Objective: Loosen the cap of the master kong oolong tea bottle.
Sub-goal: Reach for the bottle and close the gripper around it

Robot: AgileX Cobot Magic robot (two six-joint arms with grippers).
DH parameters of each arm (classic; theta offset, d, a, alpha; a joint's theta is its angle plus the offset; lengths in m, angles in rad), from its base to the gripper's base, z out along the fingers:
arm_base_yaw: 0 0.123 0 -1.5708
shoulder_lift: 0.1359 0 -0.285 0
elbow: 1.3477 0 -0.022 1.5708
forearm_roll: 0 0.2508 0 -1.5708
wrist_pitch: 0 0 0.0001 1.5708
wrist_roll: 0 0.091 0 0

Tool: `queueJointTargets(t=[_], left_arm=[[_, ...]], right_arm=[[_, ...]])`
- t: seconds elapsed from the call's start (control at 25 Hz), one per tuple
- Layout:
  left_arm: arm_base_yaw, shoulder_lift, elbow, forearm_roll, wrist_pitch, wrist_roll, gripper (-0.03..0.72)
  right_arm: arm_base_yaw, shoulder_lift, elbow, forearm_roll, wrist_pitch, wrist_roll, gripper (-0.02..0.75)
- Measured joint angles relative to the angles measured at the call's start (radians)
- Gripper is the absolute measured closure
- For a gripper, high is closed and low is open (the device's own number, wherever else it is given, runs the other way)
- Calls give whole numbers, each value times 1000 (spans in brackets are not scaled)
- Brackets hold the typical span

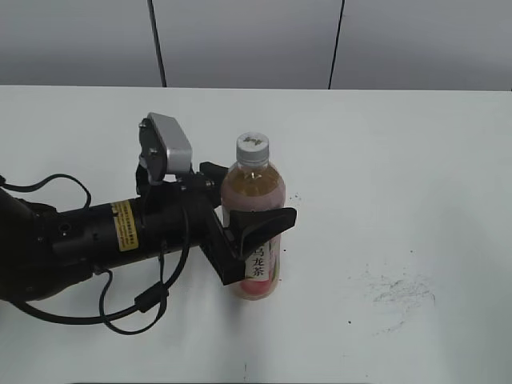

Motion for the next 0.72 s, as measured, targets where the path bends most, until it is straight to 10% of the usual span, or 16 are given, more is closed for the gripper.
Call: queueJointTargets(t=[0.72], left_arm=[[-1,0,0,5,-1,53,241]], right_arm=[[321,828,-602,20,137,-59,342]])
